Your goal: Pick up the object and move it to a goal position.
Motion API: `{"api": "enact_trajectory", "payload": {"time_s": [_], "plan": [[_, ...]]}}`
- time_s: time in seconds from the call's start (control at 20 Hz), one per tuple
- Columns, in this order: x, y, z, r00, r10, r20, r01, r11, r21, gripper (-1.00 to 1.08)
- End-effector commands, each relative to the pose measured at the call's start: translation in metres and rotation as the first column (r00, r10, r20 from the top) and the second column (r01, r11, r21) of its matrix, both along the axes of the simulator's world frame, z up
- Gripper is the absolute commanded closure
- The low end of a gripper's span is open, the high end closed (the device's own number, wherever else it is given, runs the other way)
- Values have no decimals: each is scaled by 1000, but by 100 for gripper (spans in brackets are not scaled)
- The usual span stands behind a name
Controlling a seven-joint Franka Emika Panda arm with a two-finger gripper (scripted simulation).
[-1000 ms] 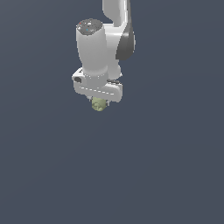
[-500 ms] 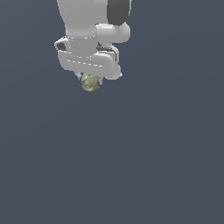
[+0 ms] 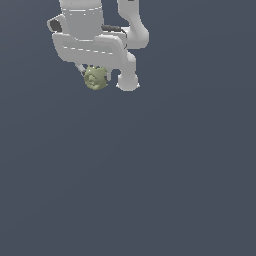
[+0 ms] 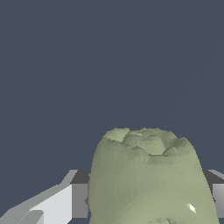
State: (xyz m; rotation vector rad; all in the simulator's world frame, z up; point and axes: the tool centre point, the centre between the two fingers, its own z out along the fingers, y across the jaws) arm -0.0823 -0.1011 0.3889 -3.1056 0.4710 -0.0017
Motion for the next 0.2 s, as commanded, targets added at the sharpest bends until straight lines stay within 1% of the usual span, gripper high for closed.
{"api": "enact_trajectory", "payload": {"time_s": [0.0,0.15], "plan": [[-1,-2,6,1000,0,-1,0,1000,0,108],[-1,-2,9,1000,0,-1,0,1000,0,108]]}}
